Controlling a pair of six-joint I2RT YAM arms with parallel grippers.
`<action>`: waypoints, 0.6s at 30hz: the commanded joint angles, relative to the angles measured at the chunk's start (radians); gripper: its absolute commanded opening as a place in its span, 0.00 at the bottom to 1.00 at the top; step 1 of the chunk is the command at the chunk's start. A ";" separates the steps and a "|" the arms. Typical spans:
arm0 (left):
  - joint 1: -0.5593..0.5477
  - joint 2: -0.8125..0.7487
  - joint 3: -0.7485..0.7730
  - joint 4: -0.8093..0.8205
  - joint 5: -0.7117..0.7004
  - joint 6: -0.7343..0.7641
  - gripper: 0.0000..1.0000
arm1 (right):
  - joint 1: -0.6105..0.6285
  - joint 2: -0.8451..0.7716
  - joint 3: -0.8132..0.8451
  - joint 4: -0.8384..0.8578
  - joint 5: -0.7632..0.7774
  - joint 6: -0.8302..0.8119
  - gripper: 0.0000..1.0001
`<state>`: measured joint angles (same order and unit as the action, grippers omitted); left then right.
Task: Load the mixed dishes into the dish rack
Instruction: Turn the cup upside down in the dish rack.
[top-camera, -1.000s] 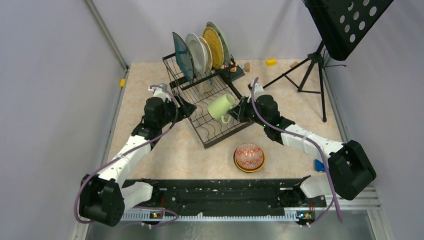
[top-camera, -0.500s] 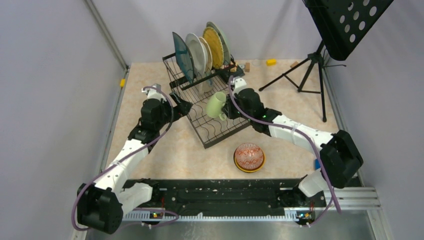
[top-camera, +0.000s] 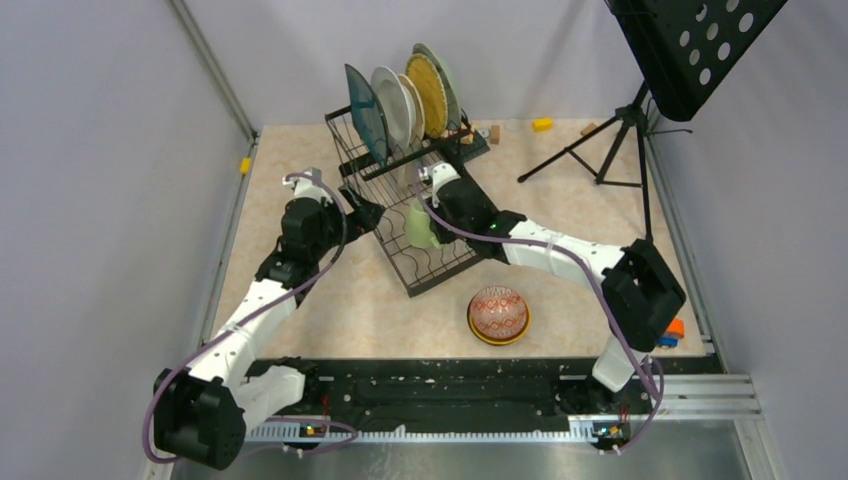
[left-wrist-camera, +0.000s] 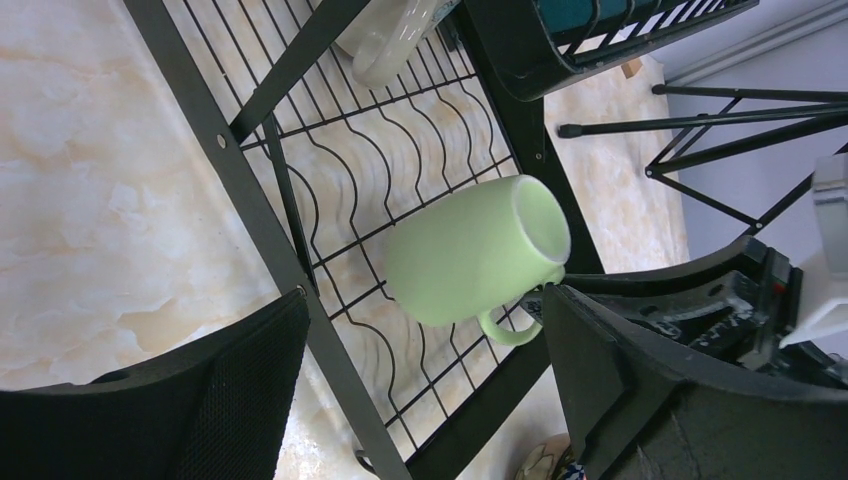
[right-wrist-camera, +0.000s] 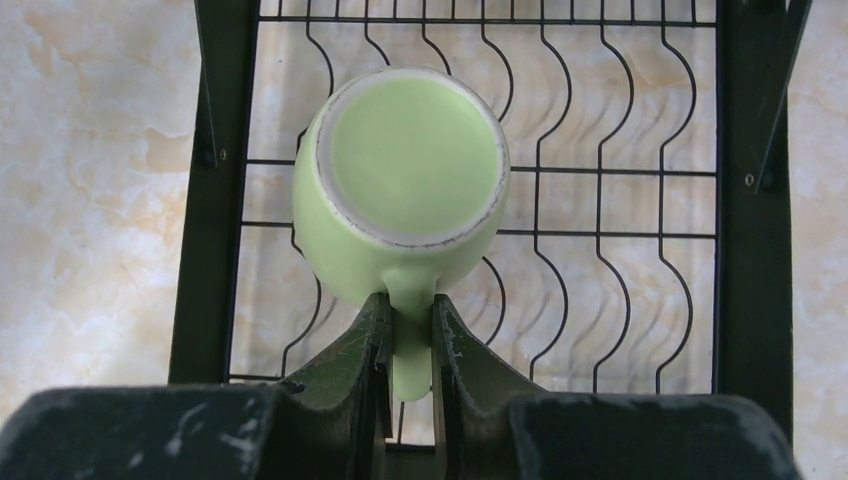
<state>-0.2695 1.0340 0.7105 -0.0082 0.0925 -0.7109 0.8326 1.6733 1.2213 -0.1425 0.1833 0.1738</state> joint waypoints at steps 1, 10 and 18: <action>0.001 -0.019 0.001 0.026 0.013 0.014 0.90 | 0.039 0.026 0.103 0.069 0.078 -0.034 0.00; 0.003 -0.020 0.011 0.028 0.018 0.000 0.90 | 0.090 0.098 0.091 0.213 0.250 -0.080 0.00; 0.003 -0.016 0.016 0.020 0.016 0.003 0.89 | 0.109 0.159 0.094 0.281 0.309 -0.140 0.00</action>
<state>-0.2695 1.0317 0.7105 -0.0093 0.1001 -0.7082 0.9230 1.8194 1.2640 -0.0086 0.4206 0.0784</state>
